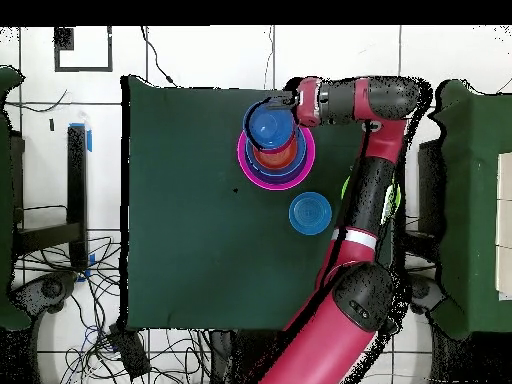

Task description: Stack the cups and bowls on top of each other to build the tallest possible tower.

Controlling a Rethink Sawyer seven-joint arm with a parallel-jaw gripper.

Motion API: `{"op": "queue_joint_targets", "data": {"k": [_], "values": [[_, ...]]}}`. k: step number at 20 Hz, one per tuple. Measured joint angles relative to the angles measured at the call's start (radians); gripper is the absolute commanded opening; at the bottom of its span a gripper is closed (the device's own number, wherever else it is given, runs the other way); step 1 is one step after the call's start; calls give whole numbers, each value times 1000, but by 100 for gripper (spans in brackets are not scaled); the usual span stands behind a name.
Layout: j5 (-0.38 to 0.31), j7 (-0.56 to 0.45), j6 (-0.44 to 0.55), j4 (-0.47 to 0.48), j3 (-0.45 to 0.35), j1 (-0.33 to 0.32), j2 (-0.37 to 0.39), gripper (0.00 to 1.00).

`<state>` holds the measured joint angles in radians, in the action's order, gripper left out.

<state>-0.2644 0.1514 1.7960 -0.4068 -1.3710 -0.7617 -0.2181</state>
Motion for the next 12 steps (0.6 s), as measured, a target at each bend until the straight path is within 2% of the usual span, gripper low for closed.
{"op": "queue_joint_targets", "data": {"k": [12], "values": [[-7, 0, 3, 0, -2, -10, 5, 0]]}}
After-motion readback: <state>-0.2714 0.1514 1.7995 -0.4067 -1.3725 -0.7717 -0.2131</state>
